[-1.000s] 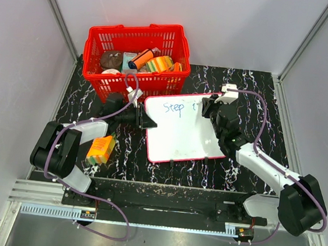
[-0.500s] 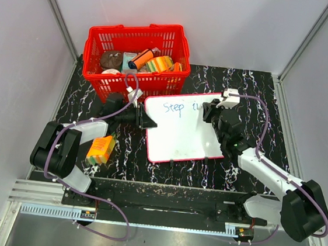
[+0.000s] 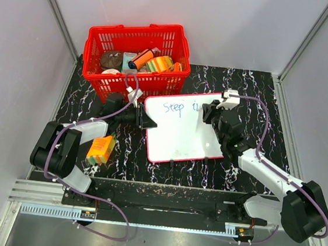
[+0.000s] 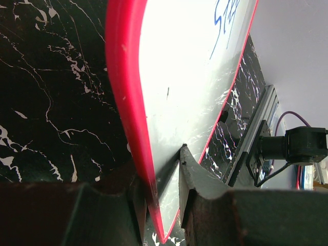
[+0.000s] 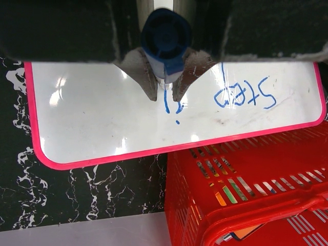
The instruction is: Write a sentence on the whiteboard
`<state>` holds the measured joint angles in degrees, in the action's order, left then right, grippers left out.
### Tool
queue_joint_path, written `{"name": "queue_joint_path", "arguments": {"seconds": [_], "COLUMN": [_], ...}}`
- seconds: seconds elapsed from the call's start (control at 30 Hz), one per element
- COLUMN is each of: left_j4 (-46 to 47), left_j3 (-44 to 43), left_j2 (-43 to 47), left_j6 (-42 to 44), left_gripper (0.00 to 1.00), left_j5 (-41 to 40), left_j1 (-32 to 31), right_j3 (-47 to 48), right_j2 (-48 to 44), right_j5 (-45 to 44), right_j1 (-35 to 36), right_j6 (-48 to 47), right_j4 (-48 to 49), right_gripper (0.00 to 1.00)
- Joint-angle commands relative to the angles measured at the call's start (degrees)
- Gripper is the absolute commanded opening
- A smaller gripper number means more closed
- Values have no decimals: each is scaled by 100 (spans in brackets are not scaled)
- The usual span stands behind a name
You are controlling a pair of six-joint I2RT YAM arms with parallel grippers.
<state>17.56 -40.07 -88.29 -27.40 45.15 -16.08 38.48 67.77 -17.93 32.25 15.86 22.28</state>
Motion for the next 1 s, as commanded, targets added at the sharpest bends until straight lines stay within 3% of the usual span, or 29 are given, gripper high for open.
{"name": "queue_joint_path", "arguments": {"seconds": [0.0,0.97], "left_j4": [-473,-508], "left_j3": [52,35], "left_j2": [-232,-250], "left_j6": [982,1000], "left_gripper": [0,0], "left_j5": [-1017,-1060], "left_j1": [-168,-177], "right_j3": [396,344], "right_j2": [193,-10], "right_j5": [-131,18], "right_j1": [-35,-140], "right_j6": [-83,-188], "right_j4": [-110,57], "right_gripper": [0,0]}}
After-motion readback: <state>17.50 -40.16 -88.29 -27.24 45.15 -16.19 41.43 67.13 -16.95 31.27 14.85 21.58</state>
